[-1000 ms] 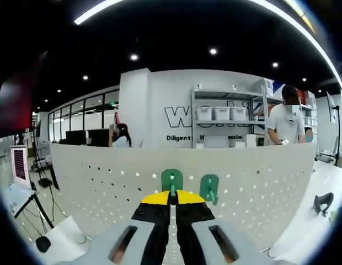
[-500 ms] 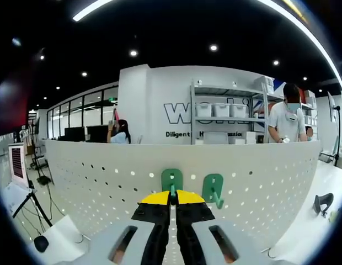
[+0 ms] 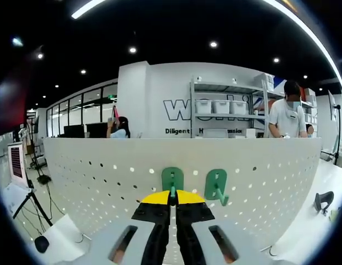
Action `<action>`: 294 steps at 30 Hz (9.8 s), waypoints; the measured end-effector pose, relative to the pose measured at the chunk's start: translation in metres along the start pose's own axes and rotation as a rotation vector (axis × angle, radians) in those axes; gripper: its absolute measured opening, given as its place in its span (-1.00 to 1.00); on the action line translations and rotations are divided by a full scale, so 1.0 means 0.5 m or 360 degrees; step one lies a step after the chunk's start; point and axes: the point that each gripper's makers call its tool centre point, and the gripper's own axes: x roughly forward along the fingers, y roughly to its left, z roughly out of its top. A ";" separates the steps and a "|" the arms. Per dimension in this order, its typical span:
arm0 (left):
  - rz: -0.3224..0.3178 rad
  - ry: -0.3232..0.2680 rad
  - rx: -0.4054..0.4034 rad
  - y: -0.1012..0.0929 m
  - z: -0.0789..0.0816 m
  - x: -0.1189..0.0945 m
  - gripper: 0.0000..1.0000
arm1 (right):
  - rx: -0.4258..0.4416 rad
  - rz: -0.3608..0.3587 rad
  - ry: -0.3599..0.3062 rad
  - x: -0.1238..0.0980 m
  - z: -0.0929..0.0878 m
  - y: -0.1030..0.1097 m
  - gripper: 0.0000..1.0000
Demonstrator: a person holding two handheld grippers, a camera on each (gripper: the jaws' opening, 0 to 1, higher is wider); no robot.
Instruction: Insert the hook assembly into the mounting plate slot until the hook locks in place.
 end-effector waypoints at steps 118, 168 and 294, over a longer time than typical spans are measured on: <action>-0.0049 0.0094 0.0023 -0.081 -0.014 0.028 0.86 | 0.0028 0.0333 0.0111 -0.223 -0.201 -0.027 -0.39; -0.0065 0.0366 -0.0067 -0.035 -0.151 0.077 0.65 | 0.0051 0.0642 0.0382 -0.354 -0.395 0.064 -0.31; 0.0342 0.0760 0.0138 0.231 -0.283 0.244 -0.36 | 0.0283 0.0961 0.0420 -0.547 -0.456 0.175 -0.27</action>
